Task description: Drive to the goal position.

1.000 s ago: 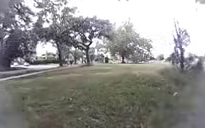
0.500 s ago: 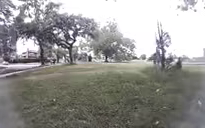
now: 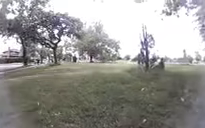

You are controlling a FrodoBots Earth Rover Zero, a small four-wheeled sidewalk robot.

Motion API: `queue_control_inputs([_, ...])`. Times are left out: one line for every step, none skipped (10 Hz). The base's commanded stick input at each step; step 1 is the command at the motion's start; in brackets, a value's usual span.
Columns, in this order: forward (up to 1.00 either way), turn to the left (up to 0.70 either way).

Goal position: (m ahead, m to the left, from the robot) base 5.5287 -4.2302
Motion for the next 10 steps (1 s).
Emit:
queue_control_inputs([0.0, -0.5])
queue_control_inputs([0.0, -0.5])
queue_control_inputs([0.0, -0.5])
queue_control_inputs([0.0, -0.5])
queue_control_inputs([0.0, -0.5])
queue_control_inputs([0.0, -0.5])
queue_control_inputs([0.0, -0.5])
queue_control_inputs([0.0, -0.5])
queue_control_inputs([0.0, -0.5])
queue_control_inputs([0.0, -0.5])
